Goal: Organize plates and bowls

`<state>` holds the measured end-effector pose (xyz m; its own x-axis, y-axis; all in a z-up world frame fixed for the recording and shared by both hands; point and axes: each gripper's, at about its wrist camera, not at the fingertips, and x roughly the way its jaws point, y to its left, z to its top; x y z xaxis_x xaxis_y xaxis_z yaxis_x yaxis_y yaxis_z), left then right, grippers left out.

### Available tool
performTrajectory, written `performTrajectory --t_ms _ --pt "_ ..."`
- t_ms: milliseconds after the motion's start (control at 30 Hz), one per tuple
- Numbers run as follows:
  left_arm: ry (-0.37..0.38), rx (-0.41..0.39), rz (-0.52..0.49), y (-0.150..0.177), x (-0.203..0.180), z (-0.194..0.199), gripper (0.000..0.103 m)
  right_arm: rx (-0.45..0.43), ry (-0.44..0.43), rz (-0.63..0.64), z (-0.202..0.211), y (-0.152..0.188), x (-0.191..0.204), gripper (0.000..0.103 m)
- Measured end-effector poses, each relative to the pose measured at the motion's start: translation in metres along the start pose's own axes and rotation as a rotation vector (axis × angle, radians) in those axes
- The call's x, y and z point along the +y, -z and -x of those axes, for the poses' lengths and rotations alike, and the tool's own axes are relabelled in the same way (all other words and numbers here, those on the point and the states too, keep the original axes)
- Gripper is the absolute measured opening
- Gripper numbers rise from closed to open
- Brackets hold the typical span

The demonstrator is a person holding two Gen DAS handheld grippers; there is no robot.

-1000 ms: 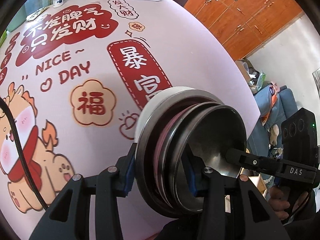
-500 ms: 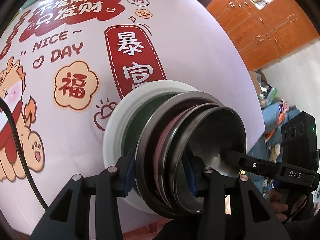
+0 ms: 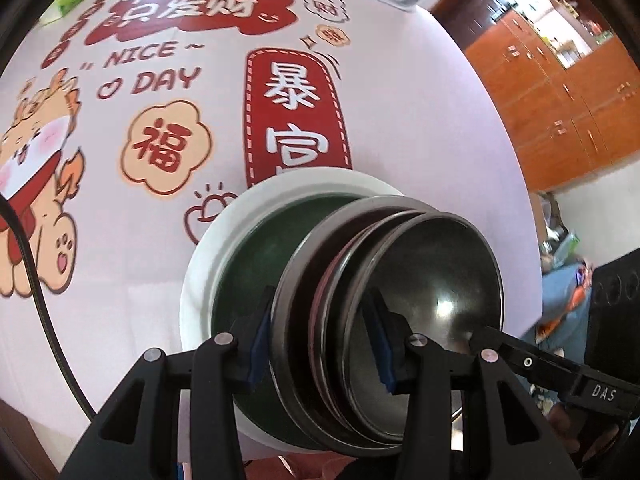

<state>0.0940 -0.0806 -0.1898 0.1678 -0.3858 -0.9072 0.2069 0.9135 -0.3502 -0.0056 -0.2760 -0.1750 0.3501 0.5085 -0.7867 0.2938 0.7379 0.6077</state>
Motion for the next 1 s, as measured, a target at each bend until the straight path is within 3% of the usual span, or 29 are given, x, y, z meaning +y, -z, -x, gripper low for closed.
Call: performTrajectory --t_ms 367,500,667,733,1000 --pt "-0.058 -0.127 0.002 0.019 -0.006 0.046 0.047 -0.084 0.010 0.059 0.022 0.010 0.009 0.045" --pt "-0.085 -0.150 0.014 0.030 -0.007 0.058 0.048 -0.100 0.024 0.095 0.029 0.021 0.017 0.053" --pt "-0.101 -0.183 0.009 0.050 -0.009 0.080 0.053 -0.128 0.040 0.145 0.037 0.035 0.029 0.057" --pt "-0.118 -0.204 0.000 0.058 -0.011 0.089 0.054 -0.140 0.048 0.174 0.041 0.040 0.036 0.066" --pt "-0.174 -0.270 0.007 0.082 -0.012 0.125 0.069 -0.199 0.059 0.293 0.062 0.064 0.066 0.076"
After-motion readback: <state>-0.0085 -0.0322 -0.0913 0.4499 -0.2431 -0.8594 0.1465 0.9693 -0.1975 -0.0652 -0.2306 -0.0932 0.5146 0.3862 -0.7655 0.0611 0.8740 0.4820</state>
